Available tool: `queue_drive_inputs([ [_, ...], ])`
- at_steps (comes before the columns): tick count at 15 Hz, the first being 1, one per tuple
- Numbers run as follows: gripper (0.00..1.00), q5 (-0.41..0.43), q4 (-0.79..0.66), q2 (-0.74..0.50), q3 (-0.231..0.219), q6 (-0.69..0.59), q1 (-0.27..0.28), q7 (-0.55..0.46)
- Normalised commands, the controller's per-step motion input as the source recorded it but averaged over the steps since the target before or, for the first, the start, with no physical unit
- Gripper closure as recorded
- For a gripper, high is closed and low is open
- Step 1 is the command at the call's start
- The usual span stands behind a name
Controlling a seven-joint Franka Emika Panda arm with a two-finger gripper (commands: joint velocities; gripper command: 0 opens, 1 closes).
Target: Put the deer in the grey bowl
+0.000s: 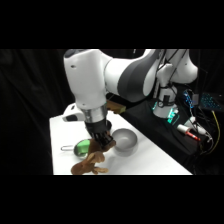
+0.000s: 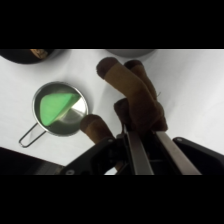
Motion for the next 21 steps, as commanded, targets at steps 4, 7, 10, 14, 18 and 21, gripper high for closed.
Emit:
queue_drive_inputs([
  [4,0.95,-0.079,-0.43,-0.5,-0.058,-0.09,-0.055,0.13],
  [7,0.95,-0.011,-0.57,-0.52,-0.024,0.05,-0.092,0.11],
  [10,0.95,0.058,-0.6,-0.5,-0.01,0.12,-0.09,0.1],
  [14,0.95,0.099,-0.56,-0.43,0.005,0.21,-0.061,0.09],
  [18,0.95,0.124,-0.47,-0.31,0.015,0.27,-0.038,0.05],
  [21,0.95,0.127,-0.39,-0.2,0.017,0.25,-0.033,0.02],
])
